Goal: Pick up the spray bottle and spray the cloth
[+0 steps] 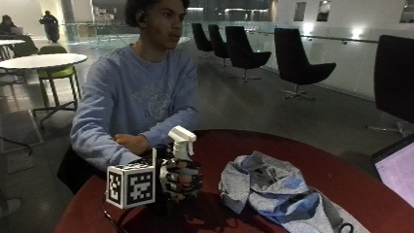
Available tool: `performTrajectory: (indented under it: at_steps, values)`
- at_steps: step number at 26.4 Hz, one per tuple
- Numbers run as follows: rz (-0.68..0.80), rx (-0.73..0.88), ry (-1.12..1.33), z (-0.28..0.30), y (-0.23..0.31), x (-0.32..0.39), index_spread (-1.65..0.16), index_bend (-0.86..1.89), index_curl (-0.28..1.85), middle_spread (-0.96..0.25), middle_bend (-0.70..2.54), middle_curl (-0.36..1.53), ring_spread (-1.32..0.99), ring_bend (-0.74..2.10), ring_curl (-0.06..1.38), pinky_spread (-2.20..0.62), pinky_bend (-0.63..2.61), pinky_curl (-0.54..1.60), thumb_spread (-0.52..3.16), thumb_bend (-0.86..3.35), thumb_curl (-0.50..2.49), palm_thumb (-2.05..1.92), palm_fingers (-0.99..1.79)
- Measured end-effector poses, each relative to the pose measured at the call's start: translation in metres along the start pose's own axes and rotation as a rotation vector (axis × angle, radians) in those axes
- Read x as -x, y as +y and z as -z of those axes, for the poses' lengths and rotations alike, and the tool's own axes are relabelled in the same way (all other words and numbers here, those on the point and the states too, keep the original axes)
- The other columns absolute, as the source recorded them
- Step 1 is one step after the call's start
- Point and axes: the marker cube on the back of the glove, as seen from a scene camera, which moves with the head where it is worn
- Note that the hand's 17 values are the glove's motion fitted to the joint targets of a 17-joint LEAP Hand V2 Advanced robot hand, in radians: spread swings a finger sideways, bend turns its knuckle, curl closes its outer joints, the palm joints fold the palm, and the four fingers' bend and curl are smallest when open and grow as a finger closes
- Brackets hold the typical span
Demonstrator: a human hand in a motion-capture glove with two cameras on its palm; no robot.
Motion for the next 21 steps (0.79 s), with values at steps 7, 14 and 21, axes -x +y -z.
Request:
performTrajectory:
  at_steps: [7,14,21]
  values:
    - [0.004,0.081,-0.023,-0.005,-0.015,0.027,-0.29,0.12,0.27,-0.03,0.21,0.40,-0.03,0.62,0.40,0.23,0.25,0.34,0.96,0.11,0.47,0.81,1.05]
    - [-0.147,0.256,-0.037,-0.025,-0.038,0.066,-0.27,0.12,0.29,-0.04,0.17,0.40,-0.03,0.63,0.42,0.18,0.28,0.36,0.92,0.05,0.49,0.83,1.08]
    - [-0.322,0.333,0.013,-0.039,-0.058,0.079,-0.25,0.12,0.29,-0.04,0.17,0.39,-0.03,0.64,0.42,0.17,0.30,0.37,0.90,0.01,0.52,0.85,1.08]
